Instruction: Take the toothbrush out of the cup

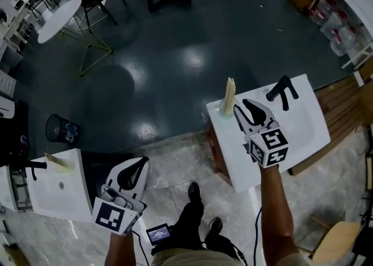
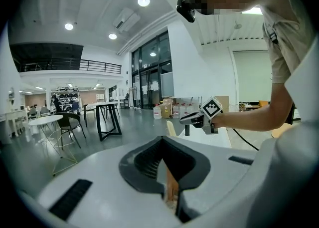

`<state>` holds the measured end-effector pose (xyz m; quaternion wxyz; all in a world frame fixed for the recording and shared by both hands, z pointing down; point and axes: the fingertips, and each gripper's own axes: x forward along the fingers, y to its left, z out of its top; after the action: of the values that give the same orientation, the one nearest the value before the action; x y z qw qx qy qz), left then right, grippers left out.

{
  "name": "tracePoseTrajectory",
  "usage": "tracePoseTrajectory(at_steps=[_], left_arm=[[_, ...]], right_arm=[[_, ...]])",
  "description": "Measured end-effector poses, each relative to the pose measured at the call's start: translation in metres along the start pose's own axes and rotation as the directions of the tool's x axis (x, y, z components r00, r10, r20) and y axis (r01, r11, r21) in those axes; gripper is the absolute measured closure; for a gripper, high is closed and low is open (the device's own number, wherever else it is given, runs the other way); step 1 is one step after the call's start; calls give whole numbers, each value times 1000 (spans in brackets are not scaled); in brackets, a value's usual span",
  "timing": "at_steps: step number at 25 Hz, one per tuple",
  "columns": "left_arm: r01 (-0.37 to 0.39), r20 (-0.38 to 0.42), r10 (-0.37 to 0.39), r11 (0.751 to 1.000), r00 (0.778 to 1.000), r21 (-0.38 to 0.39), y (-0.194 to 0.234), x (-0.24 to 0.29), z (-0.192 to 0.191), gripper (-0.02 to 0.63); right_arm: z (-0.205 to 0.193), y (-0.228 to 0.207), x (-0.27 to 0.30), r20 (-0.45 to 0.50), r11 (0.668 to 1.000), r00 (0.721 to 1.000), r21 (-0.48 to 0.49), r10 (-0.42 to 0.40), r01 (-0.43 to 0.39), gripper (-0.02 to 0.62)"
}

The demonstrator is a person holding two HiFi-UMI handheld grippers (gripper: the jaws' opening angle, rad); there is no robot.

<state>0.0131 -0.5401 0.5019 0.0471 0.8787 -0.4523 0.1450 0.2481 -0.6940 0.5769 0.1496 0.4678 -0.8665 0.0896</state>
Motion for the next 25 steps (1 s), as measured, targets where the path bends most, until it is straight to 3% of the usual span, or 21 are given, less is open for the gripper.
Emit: tracePoseTrajectory(at_steps=[13, 17, 25], left_arm=[[10, -66, -13, 999, 998, -39, 27, 31, -52, 601], [2, -64, -5, 999, 998, -45, 31, 32, -57, 600], [-17, -32, 16, 999, 999, -32, 35, 14, -42, 600]], right_arm=[[-48, -29, 84, -103, 1000, 994, 9, -23, 24, 440], [-50, -33, 88, -120, 999, 991, -21, -51, 49, 559], [-11, -23, 64, -20, 994, 996, -63, -86, 85, 575]])
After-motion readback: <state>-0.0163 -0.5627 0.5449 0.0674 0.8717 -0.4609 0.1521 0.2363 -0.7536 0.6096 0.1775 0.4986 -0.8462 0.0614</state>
